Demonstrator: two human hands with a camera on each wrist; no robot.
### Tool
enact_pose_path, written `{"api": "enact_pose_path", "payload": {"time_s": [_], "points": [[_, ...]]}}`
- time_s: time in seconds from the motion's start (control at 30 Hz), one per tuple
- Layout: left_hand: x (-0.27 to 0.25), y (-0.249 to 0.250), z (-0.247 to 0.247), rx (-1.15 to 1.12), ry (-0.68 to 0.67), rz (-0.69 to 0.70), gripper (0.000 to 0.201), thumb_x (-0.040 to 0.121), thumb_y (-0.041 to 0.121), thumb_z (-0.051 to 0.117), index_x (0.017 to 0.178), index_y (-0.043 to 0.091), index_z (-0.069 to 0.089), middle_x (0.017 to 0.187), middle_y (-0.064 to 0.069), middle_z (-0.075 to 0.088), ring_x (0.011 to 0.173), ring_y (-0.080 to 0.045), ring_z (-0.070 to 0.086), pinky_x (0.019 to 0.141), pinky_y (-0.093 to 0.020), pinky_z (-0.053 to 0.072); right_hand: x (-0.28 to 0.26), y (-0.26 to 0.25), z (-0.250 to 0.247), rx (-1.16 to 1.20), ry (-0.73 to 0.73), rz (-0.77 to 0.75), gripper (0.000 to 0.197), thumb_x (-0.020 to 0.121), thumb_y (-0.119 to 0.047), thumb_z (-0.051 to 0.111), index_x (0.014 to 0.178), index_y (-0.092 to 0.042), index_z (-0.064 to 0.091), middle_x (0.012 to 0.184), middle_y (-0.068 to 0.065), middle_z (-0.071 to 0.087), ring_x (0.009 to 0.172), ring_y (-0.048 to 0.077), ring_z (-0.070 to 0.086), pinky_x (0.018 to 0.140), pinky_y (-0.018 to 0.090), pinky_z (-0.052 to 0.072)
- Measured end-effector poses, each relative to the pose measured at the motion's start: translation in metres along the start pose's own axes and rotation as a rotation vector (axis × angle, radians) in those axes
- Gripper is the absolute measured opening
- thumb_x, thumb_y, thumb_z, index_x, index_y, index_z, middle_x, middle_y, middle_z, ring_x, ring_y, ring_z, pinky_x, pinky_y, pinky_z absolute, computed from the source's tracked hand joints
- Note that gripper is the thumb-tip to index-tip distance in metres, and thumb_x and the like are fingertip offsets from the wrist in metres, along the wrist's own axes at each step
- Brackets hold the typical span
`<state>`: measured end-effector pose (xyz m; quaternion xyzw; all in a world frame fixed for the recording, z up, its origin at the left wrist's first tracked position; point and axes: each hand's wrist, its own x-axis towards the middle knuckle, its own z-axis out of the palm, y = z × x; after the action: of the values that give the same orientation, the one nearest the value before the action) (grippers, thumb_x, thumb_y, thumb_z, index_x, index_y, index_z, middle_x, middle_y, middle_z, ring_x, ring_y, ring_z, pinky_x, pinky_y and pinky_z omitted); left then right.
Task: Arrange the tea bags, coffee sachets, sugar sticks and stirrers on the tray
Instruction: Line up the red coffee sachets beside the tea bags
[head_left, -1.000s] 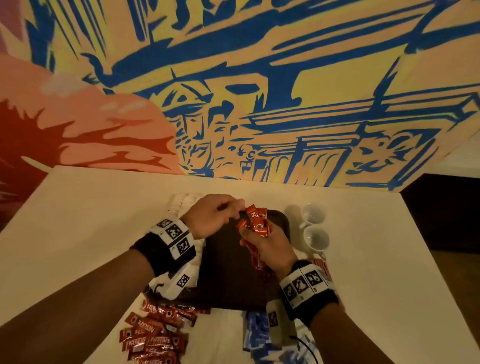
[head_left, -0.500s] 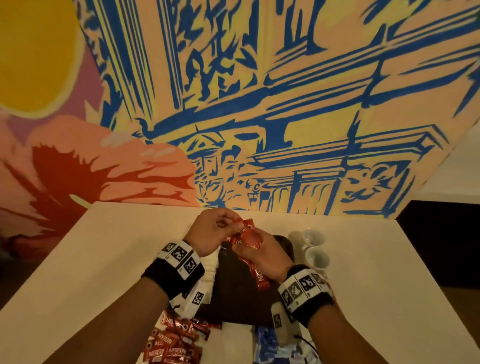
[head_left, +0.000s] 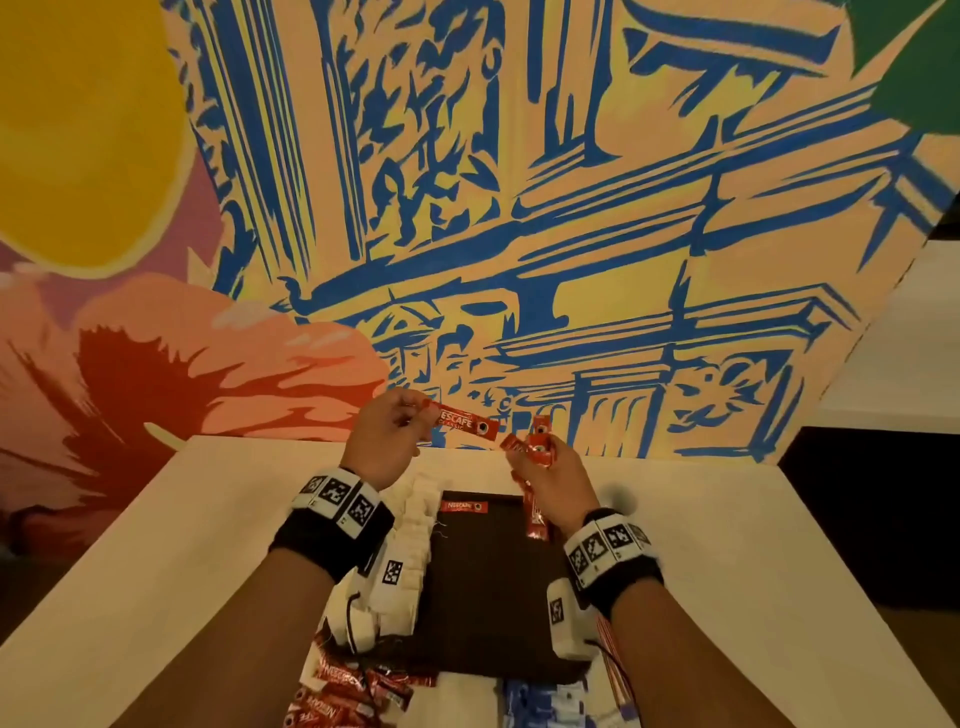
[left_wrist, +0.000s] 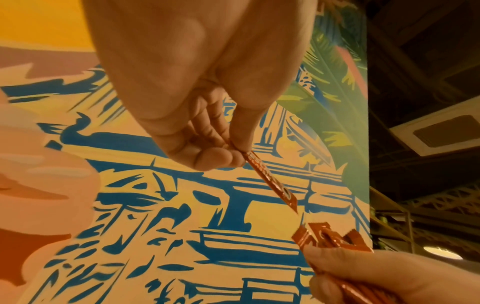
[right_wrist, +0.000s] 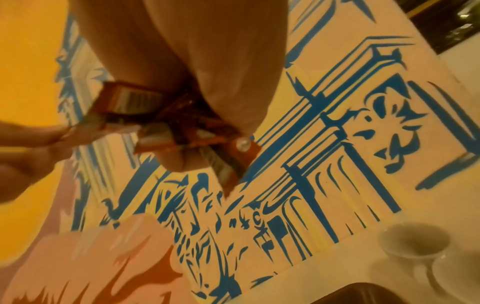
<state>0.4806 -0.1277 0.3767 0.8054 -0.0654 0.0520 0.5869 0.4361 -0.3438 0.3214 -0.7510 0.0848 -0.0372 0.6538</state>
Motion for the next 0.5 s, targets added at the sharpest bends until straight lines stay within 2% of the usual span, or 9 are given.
{"api": "enact_pose_path", "payload": {"time_s": [0.07, 0.17, 0.3, 0.37, 0.43, 0.5], "points": [[-0.004, -0.001, -0.002, -0.05, 0.009, -0.021, 0.009, 0.095, 0.013, 0.066, 0.104, 0.016, 0.066, 0.08, -0.004, 0.072, 0.067, -0.013, 0.066, 0.059, -0.03, 0.051, 0.003, -0.004, -0.004, 0.074, 0.079, 0.003, 0.023, 0.097, -0.033, 0.066, 0.108, -0.013, 0.064, 0.09, 0.003, 0.075, 0.075, 0.014, 0.068, 0.072, 0.031, 0.051], [-0.015, -0.004, 0.001, -0.132, 0.001, -0.052, 0.017, 0.094, 0.011, 0.067, 0.109, 0.02, 0.07, 0.082, -0.008, 0.073, 0.069, -0.014, 0.067, 0.061, -0.03, 0.052, 0.005, -0.008, -0.005, 0.17, 0.101, 0.009, 0.026, 0.1, -0.034, 0.062, 0.105, -0.009, 0.063, 0.08, 0.003, 0.076, 0.061, 0.014, 0.059, 0.06, 0.031, 0.05], [-0.027, -0.004, 0.011, -0.183, -0.018, -0.096, 0.013, 0.092, 0.009, 0.07, 0.103, 0.014, 0.073, 0.082, -0.005, 0.076, 0.072, -0.016, 0.068, 0.06, -0.026, 0.051, -0.001, -0.007, 0.0, 0.31, 0.102, 0.032, 0.02, 0.102, -0.032, 0.059, 0.101, -0.012, 0.058, 0.071, 0.002, 0.065, 0.061, 0.015, 0.057, 0.059, 0.032, 0.05], [-0.032, -0.004, 0.015, -0.193, -0.027, -0.109, 0.012, 0.091, 0.008, 0.07, 0.103, 0.011, 0.072, 0.081, -0.004, 0.076, 0.071, -0.017, 0.069, 0.06, -0.026, 0.051, -0.008, -0.005, 0.005, 0.404, 0.085, 0.071, 0.018, 0.102, -0.03, 0.059, 0.106, -0.012, 0.056, 0.072, 0.004, 0.06, 0.066, 0.017, 0.063, 0.059, 0.035, 0.057], [-0.036, -0.006, 0.017, -0.178, -0.047, -0.119, 0.013, 0.091, 0.007, 0.069, 0.104, 0.01, 0.071, 0.083, -0.006, 0.076, 0.071, -0.016, 0.068, 0.06, -0.025, 0.052, -0.015, -0.003, 0.008, 0.488, 0.046, 0.12, 0.022, 0.102, -0.031, 0.059, 0.109, -0.011, 0.055, 0.069, 0.004, 0.057, 0.07, 0.022, 0.069, 0.06, 0.041, 0.061], [-0.04, -0.008, 0.018, -0.153, -0.066, -0.123, 0.013, 0.091, 0.007, 0.069, 0.104, 0.01, 0.071, 0.084, -0.008, 0.076, 0.07, -0.014, 0.068, 0.06, -0.023, 0.052, -0.02, 0.001, 0.008, 0.515, -0.011, 0.151, 0.031, 0.098, -0.039, 0.063, 0.109, -0.01, 0.057, 0.068, 0.003, 0.057, 0.062, 0.021, 0.064, 0.057, 0.038, 0.057]]}}
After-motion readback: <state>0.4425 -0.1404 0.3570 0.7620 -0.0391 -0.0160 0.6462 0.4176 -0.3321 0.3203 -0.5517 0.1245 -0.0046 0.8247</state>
